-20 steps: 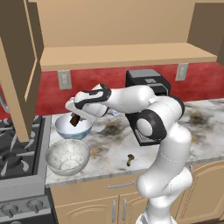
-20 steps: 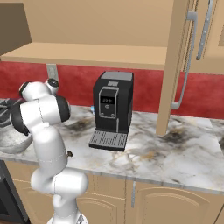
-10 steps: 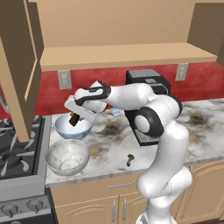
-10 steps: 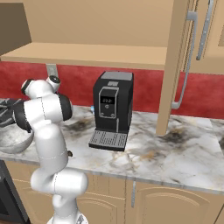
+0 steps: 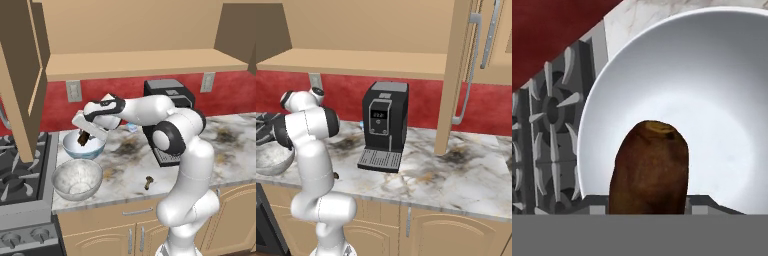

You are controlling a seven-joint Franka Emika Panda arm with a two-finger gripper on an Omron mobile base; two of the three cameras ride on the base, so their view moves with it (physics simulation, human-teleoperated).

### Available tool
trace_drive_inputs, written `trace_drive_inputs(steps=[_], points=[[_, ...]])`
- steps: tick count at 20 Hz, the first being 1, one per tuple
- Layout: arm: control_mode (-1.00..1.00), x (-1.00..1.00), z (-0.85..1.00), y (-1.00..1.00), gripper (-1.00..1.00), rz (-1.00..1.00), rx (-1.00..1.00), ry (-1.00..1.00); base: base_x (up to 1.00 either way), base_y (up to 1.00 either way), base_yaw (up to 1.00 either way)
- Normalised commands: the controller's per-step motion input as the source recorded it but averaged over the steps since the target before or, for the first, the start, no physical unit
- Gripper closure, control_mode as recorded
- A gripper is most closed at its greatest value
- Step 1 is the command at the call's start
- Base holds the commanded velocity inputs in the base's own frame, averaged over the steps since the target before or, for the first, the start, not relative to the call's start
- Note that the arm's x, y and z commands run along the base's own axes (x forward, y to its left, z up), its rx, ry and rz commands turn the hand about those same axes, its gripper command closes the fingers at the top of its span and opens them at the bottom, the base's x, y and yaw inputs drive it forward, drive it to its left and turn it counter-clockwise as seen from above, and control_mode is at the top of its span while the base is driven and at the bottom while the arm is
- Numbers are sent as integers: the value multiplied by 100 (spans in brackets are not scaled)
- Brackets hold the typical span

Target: Pick both bowls and place them on the counter. Then place the sweet potato in one bowl and place the mushroom in the other bowl.

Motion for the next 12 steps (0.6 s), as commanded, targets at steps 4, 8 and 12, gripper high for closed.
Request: trace_drive_inputs(steps=[4, 8, 12], points=[[-100, 0, -6, 11, 100, 0, -5, 2, 0, 0, 0], [-100, 3, -10, 3, 100, 0, -9, 4, 0, 0, 0], [-100, 6, -7, 0, 100, 0, -7, 5, 0, 0, 0]])
